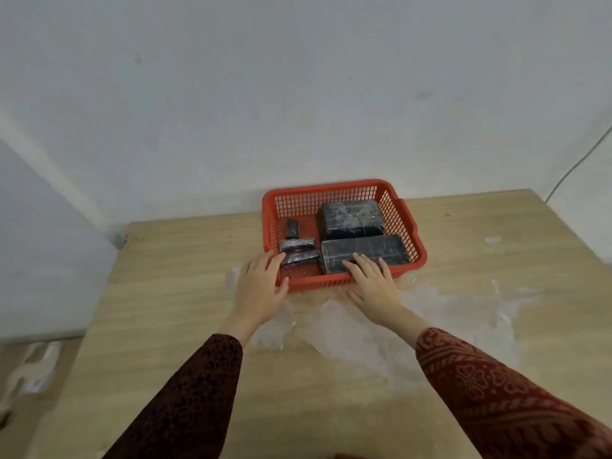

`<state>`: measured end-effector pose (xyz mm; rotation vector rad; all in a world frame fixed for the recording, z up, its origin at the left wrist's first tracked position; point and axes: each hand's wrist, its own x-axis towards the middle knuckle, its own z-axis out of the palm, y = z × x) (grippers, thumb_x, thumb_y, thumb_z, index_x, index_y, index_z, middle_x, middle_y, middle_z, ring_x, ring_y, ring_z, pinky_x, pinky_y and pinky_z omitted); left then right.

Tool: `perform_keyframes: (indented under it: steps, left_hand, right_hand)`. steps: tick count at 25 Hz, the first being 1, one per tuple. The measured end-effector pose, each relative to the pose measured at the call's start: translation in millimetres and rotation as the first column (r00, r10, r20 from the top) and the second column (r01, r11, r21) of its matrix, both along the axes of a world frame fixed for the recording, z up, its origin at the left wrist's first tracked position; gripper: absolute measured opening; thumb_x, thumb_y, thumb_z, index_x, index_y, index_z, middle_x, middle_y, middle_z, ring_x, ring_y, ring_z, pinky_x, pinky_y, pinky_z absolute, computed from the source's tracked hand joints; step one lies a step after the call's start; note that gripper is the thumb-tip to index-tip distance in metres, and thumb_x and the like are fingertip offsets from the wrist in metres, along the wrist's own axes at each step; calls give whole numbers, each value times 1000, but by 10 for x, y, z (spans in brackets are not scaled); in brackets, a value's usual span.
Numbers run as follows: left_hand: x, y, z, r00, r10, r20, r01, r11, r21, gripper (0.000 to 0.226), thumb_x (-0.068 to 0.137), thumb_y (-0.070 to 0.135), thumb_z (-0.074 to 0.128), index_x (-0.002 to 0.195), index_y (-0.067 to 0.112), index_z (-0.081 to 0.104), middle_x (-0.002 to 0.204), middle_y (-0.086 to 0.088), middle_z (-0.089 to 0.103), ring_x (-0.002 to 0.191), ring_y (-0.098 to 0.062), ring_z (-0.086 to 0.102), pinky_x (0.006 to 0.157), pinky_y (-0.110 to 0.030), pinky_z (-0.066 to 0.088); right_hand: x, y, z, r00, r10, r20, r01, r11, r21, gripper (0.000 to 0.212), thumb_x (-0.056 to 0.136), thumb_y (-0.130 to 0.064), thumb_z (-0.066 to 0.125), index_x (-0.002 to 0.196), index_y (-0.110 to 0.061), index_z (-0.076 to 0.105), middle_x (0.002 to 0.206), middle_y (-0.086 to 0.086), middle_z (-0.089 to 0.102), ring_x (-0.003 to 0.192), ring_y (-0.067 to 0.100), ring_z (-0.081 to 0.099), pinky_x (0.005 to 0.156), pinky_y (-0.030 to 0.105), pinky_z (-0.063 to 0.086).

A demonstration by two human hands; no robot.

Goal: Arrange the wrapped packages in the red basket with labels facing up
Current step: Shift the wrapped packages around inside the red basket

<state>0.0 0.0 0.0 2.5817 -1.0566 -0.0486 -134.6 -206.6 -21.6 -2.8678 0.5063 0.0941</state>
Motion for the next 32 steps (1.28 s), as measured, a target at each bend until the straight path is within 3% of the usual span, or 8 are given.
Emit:
perform_keyframes:
  steps: [6,11,17,20,23,27,29,32]
  left_hand:
    - [158,-57,-82,996,58,-60,-68,982,-177,45,94,26,52,136,11,49,136,-13,53,128,-29,47,108,-44,37]
    - [701,-605,67,962,213,-169,-260,903,-342,48,96,24,47,142,10,38,137,-13,48,124,-27,49,102,-39,44]
    - [835,-715,-275,902,222,-371,-360,862,-358,57,100,17,37,153,17,14,146,-12,42,119,-21,52,89,-23,40]
    - [840,-713,-328,895,221,-389,-383,828,-411,54,101,14,33,152,18,17,139,-12,48,104,-6,49,83,-10,32]
    - [848,-719,-343,898,194,-395,-375,807,-456,52,101,9,33,151,13,21,141,-13,47,97,16,33,81,8,23]
    - [849,-702,-331,902,180,-391,-366,799,-477,53,100,7,34,151,12,21,139,-16,49,103,-8,43,82,0,31]
    - [845,-708,-333,902,188,-389,-373,793,-482,53,100,7,35,151,12,22,136,-16,51,103,-14,42,83,-13,34]
    - [852,-707,-356,900,197,-388,-377,800,-468,53,100,10,34,151,16,22,136,-14,50,99,-3,44,80,1,30]
  right_hand:
    - [-4,-42,-127,981,46,190,-19,990,-138,40,94,-37,48,126,-16,54,123,4,61,116,26,56,109,46,34]
    - [64,2,-76,983,-23,180,45,992,-114,45,95,-45,30,111,-17,62,108,-1,65,101,22,59,98,42,42]
    - [692,-103,230,985,-54,165,42,996,73,20,96,-28,46,96,-15,61,92,2,65,87,23,61,80,38,44]
    - [1417,-139,350,985,32,172,-69,974,214,16,94,-20,50,103,-9,58,98,10,61,86,29,60,71,40,51]
    - [2135,-26,221,999,-23,22,18,975,219,33,92,-27,55,116,-6,52,120,17,51,107,35,54,85,44,50]
    - [2509,79,-63,952,-154,-263,219,946,238,74,81,-39,69,136,-5,32,136,22,43,122,40,48,98,48,46]
    - [2526,2,-133,947,-165,-274,248,920,305,72,78,-31,74,133,-5,36,131,20,50,118,38,53,94,45,48]
    - [2526,-235,-97,974,-110,-198,181,904,387,41,81,-25,71,113,-4,55,117,16,60,105,29,57,81,33,45]
